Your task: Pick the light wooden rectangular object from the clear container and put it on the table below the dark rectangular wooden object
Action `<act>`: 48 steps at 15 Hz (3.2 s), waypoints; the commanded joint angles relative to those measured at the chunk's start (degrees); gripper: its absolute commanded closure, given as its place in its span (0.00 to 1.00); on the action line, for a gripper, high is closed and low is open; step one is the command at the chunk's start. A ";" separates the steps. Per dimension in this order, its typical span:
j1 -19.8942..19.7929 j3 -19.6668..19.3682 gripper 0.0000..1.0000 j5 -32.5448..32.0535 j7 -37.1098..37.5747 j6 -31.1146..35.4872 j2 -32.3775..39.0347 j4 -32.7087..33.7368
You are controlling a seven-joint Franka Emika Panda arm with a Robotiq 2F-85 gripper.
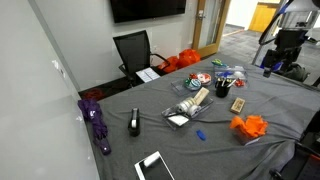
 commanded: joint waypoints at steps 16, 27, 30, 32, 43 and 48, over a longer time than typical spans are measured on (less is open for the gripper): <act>-0.16 -2.64 0.00 11.13 -9.87 4.96 17.99 14.02; -1.80 -2.39 0.00 19.81 -11.36 14.76 35.20 22.97; -3.18 -1.69 0.00 20.77 -13.31 15.49 40.91 27.62; -4.29 -0.73 0.00 22.66 -16.00 16.45 43.93 30.06; -10.58 4.45 0.00 24.00 -30.68 13.49 57.74 43.09; -10.67 4.49 0.00 22.12 -30.49 15.80 58.52 42.17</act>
